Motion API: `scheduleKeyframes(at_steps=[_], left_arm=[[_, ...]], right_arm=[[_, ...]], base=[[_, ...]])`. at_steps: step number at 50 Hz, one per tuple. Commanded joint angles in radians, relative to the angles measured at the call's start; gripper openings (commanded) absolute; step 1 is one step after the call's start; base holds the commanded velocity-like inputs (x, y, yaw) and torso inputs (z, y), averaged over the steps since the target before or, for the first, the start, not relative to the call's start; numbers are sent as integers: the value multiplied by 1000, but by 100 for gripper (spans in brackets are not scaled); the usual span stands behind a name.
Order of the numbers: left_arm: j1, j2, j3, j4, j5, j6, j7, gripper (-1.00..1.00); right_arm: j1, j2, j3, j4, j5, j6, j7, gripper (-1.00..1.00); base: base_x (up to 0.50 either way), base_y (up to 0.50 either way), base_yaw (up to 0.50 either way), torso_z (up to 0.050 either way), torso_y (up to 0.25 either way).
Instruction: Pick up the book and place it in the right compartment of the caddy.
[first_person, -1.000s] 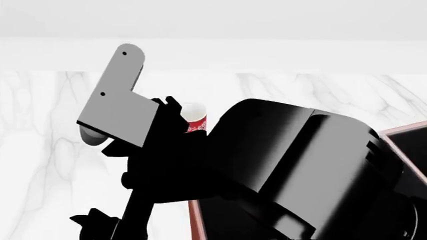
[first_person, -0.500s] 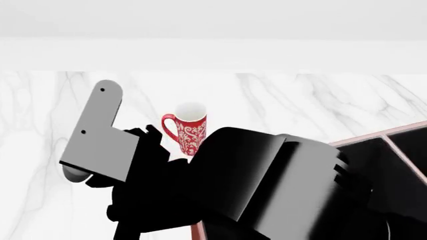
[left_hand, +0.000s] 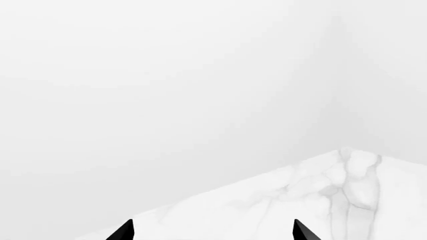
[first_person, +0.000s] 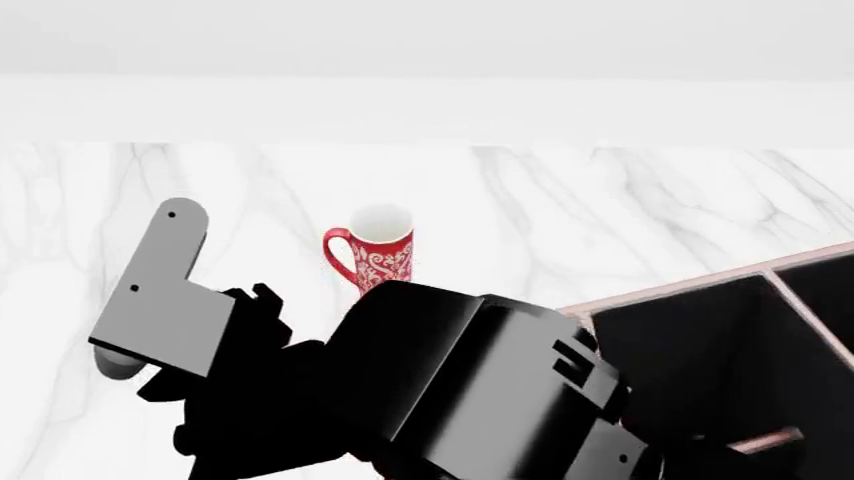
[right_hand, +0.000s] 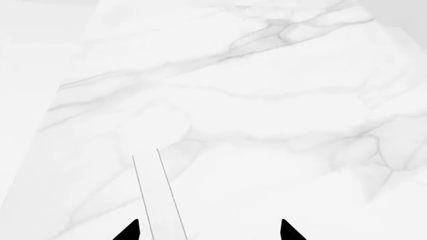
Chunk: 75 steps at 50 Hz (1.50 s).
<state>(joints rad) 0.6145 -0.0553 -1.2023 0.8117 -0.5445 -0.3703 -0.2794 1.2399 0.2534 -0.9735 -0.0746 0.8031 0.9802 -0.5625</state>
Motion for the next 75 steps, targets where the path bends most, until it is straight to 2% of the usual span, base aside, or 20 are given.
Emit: scheduleKeyframes(at_steps=[1,28,73,74,75], left_arm=[[1,2,9,-12,5,11,1,100],[0,-5,45,-21,24,21,-6,100],[4,-14,85,-34,44,39,-14,100],[4,-14,87,-34,44,39,-14,100],[4,-14,86,-36,44,41,-14,100]], right_arm=[[-34,-42,-41,46,-20,-28,-5,100],[-128,-122,-131,204,-72,-108,-26,100],[-213,-193,-271,452,-150,-260,-139,100],[-211,-195,-271,456,-149,-257,-138,-100],[-212,-192,-273,454,-149,-257,-140,-100]], base=[[0,0,0,0,0],[0,0,0,0,0],[0,0,0,0,0],[0,0,0,0,0],[0,0,0,0,0]])
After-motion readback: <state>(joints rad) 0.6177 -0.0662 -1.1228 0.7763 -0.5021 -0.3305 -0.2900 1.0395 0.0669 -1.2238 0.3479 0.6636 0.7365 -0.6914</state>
